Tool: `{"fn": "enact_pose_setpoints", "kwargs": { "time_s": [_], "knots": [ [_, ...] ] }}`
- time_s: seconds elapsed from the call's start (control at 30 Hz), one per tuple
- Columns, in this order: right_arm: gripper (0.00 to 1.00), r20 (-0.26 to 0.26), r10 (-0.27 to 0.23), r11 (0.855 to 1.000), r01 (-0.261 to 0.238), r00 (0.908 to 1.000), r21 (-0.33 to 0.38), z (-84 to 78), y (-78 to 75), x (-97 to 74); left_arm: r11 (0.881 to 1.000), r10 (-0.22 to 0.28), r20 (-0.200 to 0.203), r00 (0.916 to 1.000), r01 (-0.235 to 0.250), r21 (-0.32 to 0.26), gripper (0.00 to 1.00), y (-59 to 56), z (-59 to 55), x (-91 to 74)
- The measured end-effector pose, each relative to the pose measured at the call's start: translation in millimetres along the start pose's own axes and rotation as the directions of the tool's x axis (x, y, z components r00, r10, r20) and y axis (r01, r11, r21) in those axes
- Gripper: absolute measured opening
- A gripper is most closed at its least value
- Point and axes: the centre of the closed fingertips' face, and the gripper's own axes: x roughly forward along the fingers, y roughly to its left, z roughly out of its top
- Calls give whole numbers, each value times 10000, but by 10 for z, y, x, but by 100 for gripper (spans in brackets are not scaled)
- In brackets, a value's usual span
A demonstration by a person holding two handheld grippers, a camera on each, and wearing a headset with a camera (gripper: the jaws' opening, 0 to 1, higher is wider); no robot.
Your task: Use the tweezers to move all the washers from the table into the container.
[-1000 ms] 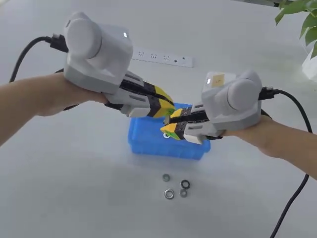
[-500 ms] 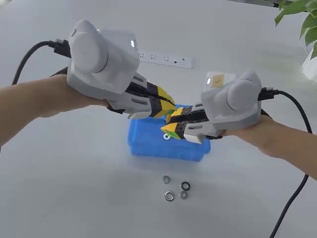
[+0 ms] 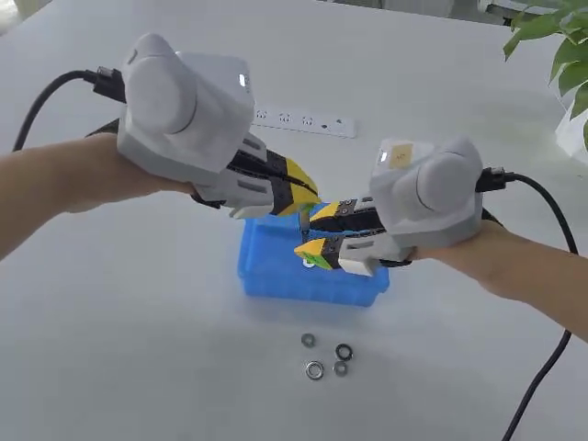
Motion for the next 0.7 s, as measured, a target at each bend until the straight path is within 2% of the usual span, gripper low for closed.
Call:
{"fn": "enact_pose_setpoints", "kwargs": {
  "time_s": [0.17, 0.3, 0.53, 0.7],
  "knots": [
    [24, 43, -182, 9998, 182, 9998, 24, -27, 10, -112, 9999, 8, -36, 10000, -7, 125, 5, -10, 62, -56],
    [33, -25, -427, 9990, 427, 9991, -95, -70, 22, -244, 9996, -137, -175, 9998, 141, 243, 5, -78, 74, -87],
    [39, 511, -689, 9971, 671, 9963, 365, -64, 55, -449, 9987, -138, -376, 9992, 156, 480, 5, -132, 116, -170],
    [42, 893, -1146, 9906, 1071, 9894, 849, -64, 102, -675, 9975, -197, -354, 9992, 221, 670, 5, -183, 192, -233]
  ]
}}
